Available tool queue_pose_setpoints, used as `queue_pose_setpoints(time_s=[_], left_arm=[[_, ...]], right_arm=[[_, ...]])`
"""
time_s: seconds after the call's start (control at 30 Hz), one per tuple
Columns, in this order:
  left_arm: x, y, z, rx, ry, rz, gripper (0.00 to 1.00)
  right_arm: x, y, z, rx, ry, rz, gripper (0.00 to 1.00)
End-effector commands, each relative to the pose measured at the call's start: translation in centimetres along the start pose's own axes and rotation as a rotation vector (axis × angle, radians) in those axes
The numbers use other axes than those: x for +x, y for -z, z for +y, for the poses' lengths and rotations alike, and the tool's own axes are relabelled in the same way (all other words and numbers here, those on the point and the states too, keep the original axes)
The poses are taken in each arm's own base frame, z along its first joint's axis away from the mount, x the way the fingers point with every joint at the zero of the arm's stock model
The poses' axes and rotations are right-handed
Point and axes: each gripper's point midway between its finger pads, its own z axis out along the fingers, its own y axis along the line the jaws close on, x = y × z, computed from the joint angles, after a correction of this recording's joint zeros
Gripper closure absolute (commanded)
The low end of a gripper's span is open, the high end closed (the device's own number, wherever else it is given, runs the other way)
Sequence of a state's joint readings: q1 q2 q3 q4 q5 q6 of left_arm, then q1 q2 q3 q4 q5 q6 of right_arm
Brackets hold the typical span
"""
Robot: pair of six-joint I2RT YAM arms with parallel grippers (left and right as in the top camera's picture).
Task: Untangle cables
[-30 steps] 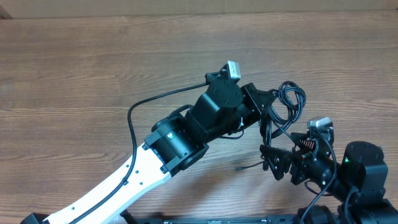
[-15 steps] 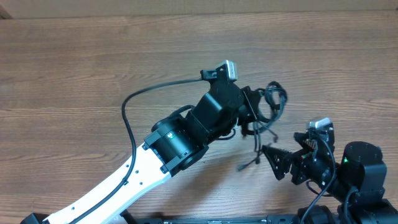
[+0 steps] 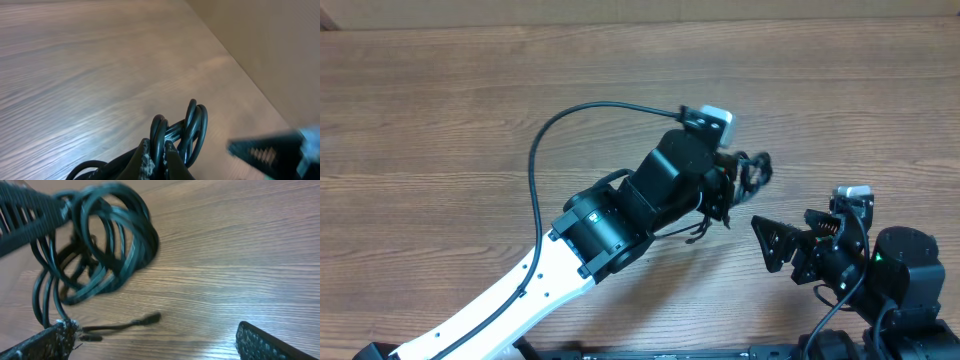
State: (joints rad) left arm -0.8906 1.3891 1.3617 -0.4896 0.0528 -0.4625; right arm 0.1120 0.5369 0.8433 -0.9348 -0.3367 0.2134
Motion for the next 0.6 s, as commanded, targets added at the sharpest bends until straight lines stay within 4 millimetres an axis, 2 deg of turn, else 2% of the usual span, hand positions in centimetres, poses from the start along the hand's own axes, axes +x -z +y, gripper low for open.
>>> queue_pose_setpoints(time_s=[0.0,0.17,0.33,0.47,0.5,0.57], left_arm=[[0.9,0.6,-3.8,0.209,-0.151,0.054,0.96],[1.7,1.3,-5.8,0.333,-0.175,0.093,0.96],[2.9,3.3,-9.5,0.594,-0.368,0.105,0.96],[3.3,3.7,-10.0,0.635,-0.403,0.108,0.96],[3.2,3.6,-10.0,0.632,-0.403,0.106,0.96],[3.1,3.5,-9.8,0.619,-0.402,0.103,0.96]], right_arm=[[-0.9,0.6,1.0,-0.039,-0.003,-0.030,0.00],[-1.0,0.7,1.8,-0.082,0.003,-0.031,0.00],[-1.1,0.7,1.8,-0.083,0.005,-0.034,0.00],[-1.0,0.7,2.1,-0.098,0.007,-0.030,0.00],[-1.0,0.7,2.3,-0.109,0.012,-0.030,0.07],[-0.9,0.8,2.6,-0.129,0.035,-0.026,0.27]])
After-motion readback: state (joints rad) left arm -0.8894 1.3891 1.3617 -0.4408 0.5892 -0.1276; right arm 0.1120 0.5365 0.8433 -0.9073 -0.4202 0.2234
